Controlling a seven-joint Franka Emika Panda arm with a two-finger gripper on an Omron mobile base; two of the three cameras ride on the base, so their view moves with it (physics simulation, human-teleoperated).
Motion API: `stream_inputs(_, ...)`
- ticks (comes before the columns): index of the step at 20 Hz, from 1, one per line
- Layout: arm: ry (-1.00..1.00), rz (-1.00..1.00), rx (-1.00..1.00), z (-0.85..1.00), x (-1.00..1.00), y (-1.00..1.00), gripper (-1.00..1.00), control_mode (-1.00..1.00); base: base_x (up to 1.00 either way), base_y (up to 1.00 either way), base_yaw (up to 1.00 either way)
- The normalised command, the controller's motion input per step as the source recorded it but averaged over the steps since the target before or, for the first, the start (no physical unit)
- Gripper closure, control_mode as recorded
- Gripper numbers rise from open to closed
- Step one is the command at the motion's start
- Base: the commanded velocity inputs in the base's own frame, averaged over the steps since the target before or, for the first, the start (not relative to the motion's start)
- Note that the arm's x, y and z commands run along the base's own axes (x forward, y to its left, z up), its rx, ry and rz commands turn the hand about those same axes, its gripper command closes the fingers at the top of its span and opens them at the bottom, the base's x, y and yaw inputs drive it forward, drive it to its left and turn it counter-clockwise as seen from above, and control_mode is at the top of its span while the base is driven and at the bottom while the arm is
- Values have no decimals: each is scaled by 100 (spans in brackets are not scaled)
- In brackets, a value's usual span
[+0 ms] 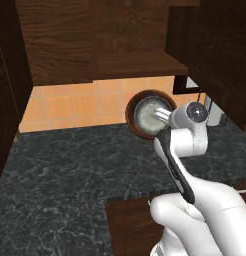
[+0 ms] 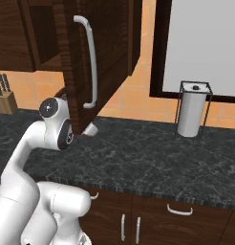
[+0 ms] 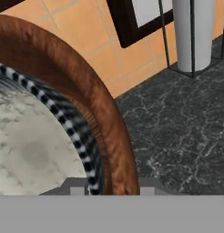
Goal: Pick up the bowls on the counter and stack them on top of one another in the open cabinet. Place the smaller bowl on top of the larger bowl.
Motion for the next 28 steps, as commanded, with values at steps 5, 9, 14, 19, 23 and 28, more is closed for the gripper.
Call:
stream_inputs(5,-16,7,-1,100,-24,11,100,-100,0,0,0)
stream_inputs(9,-13,5,-2,100,-19,11,100,-100,0,0,0)
stream_inputs(14,-10,7,-1,100,-26,5,100,-100,0,0,0)
stream_inputs(19,3,5,-8,97,-2,5,100,-100,0,0,0)
stream_inputs(23,28,-4,-21,46,17,0,100,-100,0,0,0)
stream_inputs(28,9,-9,-17,30,-2,0,100,-100,0,0,0)
